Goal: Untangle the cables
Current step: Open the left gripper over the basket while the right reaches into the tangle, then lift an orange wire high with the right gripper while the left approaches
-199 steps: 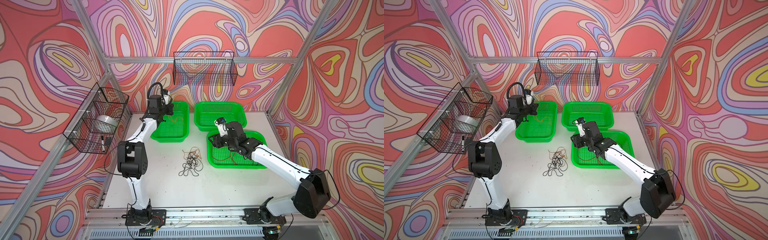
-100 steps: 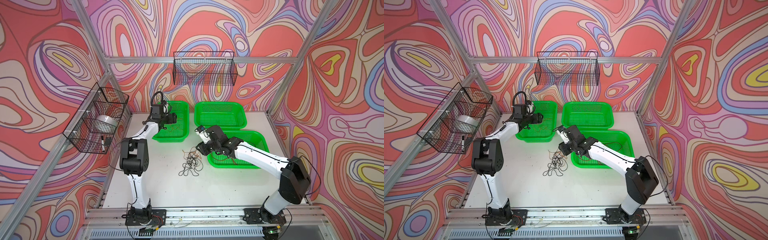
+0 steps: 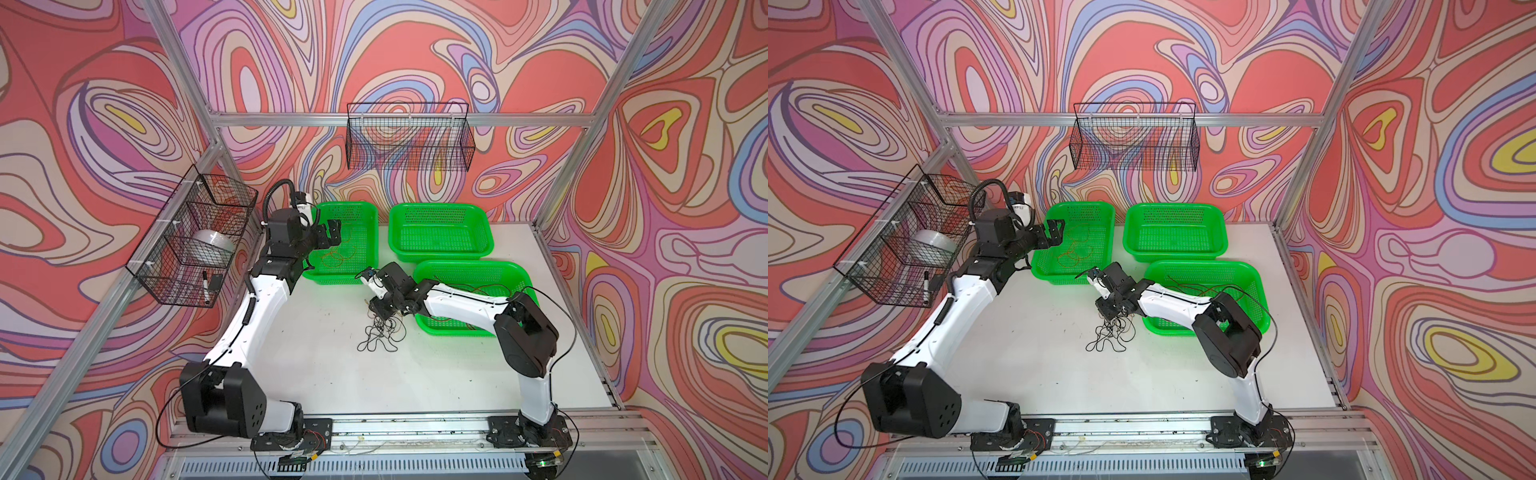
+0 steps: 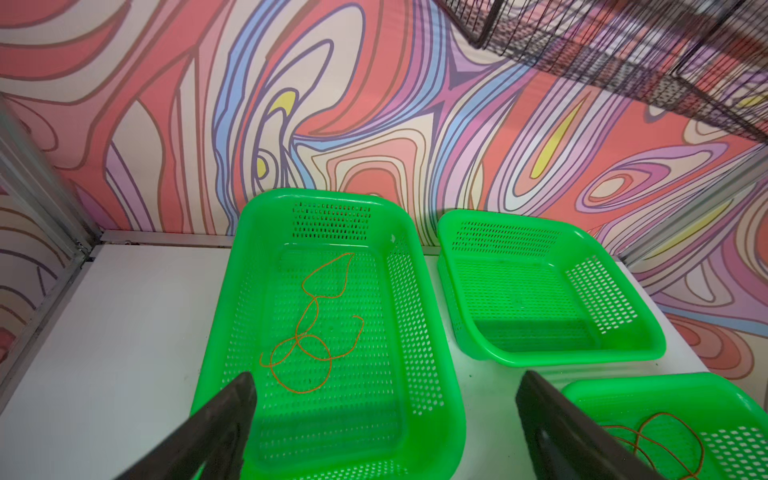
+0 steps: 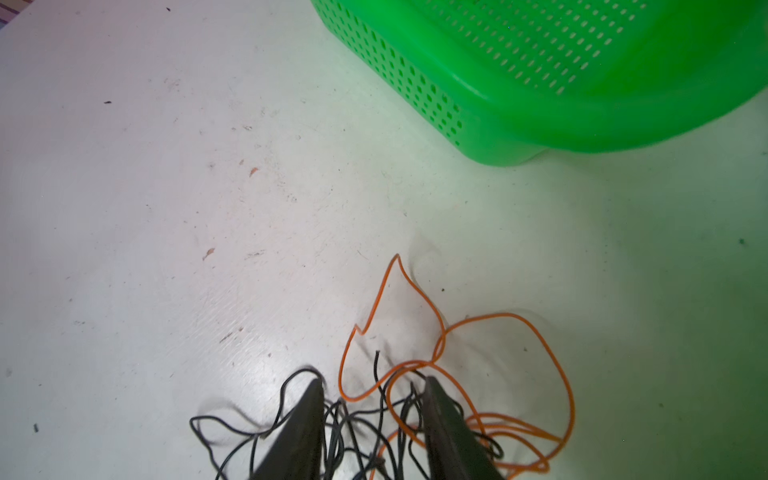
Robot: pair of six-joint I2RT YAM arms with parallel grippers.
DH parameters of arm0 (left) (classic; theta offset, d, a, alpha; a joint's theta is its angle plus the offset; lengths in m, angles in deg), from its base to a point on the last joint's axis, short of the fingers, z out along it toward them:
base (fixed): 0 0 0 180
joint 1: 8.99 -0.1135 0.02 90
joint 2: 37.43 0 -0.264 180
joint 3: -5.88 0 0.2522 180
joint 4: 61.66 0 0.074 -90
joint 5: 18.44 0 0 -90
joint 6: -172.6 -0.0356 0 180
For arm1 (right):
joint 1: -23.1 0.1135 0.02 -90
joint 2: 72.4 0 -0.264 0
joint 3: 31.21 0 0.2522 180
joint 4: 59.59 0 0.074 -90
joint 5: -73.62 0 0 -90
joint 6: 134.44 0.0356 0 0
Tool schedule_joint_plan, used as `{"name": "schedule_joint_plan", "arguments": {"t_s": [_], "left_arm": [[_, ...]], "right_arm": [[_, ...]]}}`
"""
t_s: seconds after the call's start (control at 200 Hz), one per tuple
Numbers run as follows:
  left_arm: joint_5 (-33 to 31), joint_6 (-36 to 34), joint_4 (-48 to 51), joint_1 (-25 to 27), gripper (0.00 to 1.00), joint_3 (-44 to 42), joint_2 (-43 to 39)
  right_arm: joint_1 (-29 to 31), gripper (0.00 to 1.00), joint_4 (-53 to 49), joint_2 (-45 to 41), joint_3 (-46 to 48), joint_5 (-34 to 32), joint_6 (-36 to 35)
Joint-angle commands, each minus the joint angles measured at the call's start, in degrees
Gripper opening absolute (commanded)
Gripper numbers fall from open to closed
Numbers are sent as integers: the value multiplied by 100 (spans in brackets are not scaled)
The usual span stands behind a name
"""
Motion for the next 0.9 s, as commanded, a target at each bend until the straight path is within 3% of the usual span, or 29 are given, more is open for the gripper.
{"name": "schedule_joint_plan", "arguments": {"t_s": [0.0,0.23,0.481,0.661,0.896], "left_arm": [[-124,161,407,-9,100,-438,-372],[-215,-20,694,-11,100,-893,-1154],[-250,-294,703,-9,100,-1181,-1537],[-63,-179,626,-11,100,-1703,-1930],[478,-496,-370,42,100,-2662,-2661]], "right_arm": [[55,40,337,295,-323,-126,-36],[55,33,65,1008,-867,-182,51],[59,0,-159,950,-1015,3,-261],[57,0,-9,138,-950,387,-370],[40,0,498,-923,-925,496,-305]]}}
